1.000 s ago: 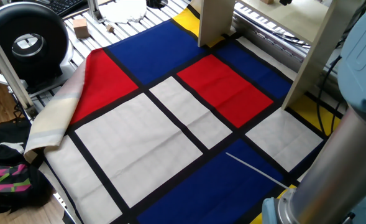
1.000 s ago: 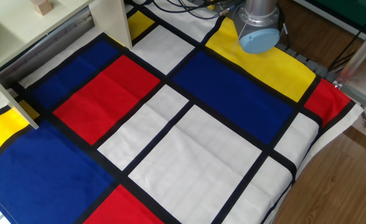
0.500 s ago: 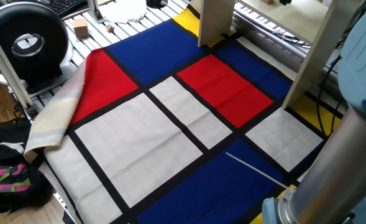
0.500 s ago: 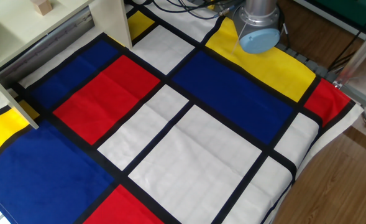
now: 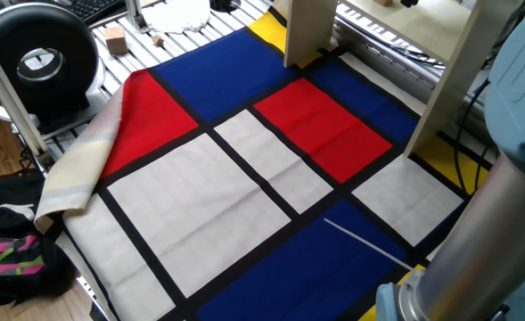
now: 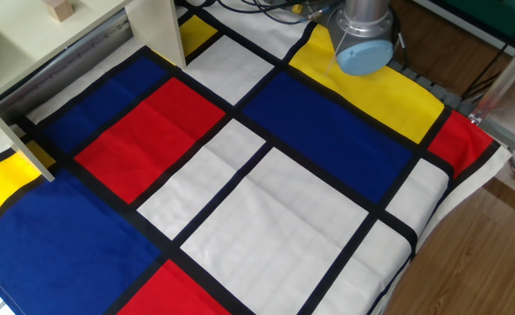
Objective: Take the object down from the shelf
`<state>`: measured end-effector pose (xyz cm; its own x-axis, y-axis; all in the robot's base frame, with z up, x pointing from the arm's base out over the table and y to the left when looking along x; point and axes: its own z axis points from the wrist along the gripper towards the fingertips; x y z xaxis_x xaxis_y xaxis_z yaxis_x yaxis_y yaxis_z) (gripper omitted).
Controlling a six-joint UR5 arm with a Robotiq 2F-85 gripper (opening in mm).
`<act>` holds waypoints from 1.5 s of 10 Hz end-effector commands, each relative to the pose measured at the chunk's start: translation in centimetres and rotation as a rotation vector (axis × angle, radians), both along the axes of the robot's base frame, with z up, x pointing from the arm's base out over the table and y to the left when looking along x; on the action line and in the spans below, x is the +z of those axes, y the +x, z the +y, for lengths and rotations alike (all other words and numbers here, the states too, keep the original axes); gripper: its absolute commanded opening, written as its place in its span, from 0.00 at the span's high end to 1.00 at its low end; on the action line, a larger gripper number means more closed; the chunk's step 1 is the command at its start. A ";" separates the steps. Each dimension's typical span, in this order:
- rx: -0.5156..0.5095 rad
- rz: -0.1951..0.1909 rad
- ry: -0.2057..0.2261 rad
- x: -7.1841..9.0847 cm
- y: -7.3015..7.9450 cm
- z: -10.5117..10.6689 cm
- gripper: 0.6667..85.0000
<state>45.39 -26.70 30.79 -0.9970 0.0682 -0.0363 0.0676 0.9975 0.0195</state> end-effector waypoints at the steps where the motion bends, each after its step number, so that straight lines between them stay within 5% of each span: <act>1: 0.004 -0.012 0.002 1.0 -0.5 0.0 0.72; 15: 0.006 -0.042 -0.012 1.3 -0.1 -0.5 0.77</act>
